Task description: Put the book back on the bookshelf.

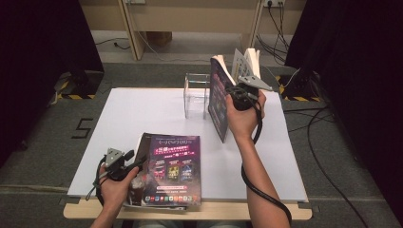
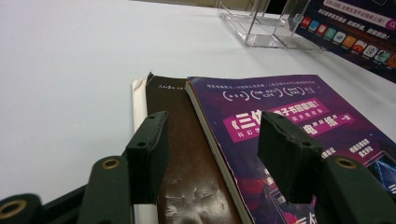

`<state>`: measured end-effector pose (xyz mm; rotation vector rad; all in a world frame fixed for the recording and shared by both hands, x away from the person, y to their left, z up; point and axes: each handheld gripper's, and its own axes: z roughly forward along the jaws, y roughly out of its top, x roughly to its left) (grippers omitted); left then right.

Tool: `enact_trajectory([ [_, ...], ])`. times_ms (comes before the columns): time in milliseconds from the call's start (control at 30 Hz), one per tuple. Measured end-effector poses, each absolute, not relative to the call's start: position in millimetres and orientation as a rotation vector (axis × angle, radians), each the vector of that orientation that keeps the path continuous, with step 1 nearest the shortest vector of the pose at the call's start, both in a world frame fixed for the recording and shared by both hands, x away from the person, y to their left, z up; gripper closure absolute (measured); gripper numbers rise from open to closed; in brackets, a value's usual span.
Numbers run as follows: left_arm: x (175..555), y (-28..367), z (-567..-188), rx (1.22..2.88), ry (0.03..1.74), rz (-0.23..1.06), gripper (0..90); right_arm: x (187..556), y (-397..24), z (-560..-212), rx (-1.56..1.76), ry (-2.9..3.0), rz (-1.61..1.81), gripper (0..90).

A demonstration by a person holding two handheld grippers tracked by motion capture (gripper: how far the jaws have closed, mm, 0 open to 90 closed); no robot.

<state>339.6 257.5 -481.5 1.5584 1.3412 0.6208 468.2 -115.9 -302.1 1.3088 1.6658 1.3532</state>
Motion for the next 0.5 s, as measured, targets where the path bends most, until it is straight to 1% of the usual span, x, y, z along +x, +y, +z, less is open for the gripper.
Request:
enact_trajectory([
  [500,340,257,-482,1.563,1.342,0.62,42.3,483,-118,-298,1.326,1.634,1.355,83.3],
])
